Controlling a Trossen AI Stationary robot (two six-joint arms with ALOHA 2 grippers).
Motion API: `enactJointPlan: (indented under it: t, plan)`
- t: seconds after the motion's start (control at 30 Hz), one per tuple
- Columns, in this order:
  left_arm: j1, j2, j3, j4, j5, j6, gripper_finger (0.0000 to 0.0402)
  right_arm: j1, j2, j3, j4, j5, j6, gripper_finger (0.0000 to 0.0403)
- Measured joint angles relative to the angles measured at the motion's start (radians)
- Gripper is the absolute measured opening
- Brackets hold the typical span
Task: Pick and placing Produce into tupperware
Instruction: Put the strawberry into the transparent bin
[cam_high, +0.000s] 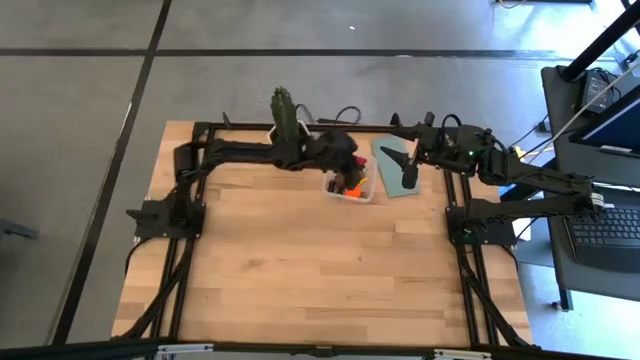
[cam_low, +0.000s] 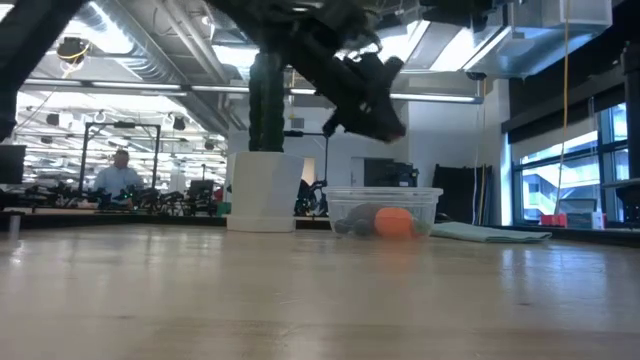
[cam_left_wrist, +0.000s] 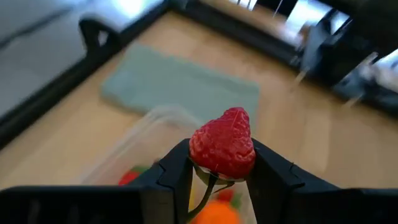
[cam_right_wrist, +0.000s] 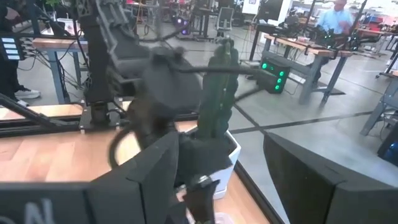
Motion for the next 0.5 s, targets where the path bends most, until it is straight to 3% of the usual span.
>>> enactJointPlan:
  t: [0.23, 0.5]
  plan:
    - [0.001, 0.15, 0.245, -0.339, 0.003, 0.0, 0.0125, 0.0, 0.0, 0.0, -0.044, 0.0, 0.001, 0.0239]
    - [-0.015, 0.26, 0.371, -0.479, 0.017, 0.001, 0.0119, 0.0, 0.0, 0.0, -0.074, 0.0, 0.002, 0.0239]
